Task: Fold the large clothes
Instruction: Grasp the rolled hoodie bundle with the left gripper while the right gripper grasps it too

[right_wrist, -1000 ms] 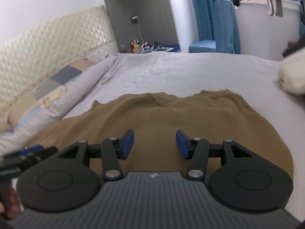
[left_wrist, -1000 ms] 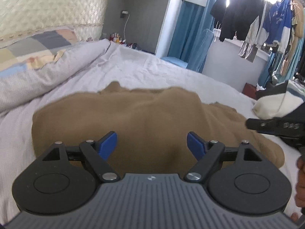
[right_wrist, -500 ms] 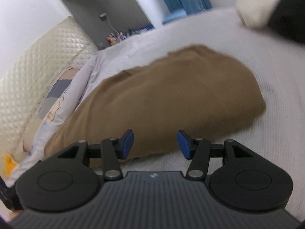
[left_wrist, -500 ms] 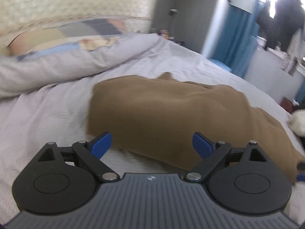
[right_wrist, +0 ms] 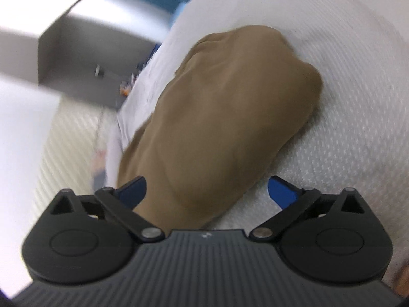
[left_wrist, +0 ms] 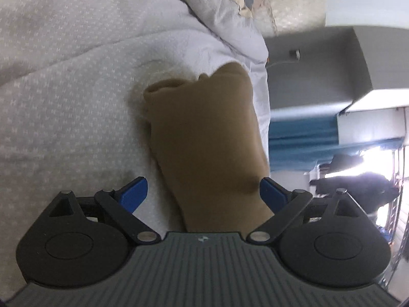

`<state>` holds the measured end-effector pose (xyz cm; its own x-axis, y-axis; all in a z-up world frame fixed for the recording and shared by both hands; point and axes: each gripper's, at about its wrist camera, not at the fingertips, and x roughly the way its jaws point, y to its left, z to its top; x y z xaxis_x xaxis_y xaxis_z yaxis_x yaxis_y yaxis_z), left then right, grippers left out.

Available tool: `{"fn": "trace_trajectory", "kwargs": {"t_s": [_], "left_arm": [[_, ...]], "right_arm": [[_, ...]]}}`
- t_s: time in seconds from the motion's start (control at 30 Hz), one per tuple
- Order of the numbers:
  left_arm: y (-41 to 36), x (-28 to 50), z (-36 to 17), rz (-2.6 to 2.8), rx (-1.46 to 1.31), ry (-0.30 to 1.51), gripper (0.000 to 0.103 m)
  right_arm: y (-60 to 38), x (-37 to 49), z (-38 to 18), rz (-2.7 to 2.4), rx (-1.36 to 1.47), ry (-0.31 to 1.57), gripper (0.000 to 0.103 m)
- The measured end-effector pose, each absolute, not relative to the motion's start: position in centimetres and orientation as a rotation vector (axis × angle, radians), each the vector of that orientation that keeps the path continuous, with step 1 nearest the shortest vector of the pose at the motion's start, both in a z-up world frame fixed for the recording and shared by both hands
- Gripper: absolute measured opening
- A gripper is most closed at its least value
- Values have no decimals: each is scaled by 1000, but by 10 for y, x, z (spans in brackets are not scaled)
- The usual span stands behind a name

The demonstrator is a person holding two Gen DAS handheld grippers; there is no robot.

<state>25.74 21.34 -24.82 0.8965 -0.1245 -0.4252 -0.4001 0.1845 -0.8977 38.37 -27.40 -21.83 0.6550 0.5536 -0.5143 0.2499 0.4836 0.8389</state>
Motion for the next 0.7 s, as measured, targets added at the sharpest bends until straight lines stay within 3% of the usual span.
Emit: {"fn": "trace_trajectory", "kwargs": {"t_s": [0.23,0.47,0.7], "left_arm": [[214,261,-257,164,-1455,424,99],[223,257,-266,160,-1546,379,99],[229,261,-279,127,-1647,332,102]], "right_arm": [[-280,399,-249,102,1306,844,103],[-261,422,-253,61,1277,797,103],[-251,425,-219,238,1141,685,103]]}}
